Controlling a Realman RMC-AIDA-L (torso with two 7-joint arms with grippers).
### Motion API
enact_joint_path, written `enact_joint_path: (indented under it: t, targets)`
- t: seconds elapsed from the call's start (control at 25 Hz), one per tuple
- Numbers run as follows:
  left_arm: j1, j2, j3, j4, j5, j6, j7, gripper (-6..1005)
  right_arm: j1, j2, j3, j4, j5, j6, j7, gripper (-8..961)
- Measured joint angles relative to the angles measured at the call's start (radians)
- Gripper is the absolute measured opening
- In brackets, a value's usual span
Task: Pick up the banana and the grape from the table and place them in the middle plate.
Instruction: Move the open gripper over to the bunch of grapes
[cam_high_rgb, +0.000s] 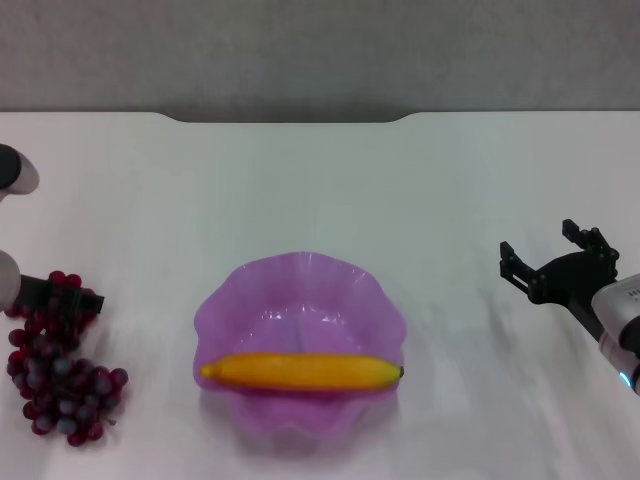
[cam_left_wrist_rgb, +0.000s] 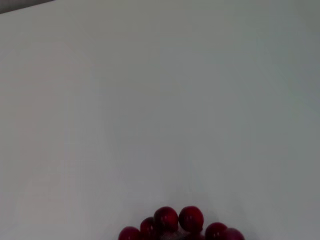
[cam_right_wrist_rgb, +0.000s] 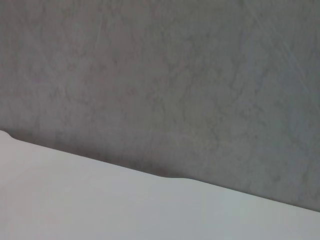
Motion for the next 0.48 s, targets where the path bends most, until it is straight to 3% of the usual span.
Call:
enact_joint_path:
  t: [0.48]
  targets:
    - [-0.034,0.000,-0.033,-0.072,0.001,0.035,0.015,797,0.000,0.000,0.000,0.000,0.000,-0.002,0.000,905]
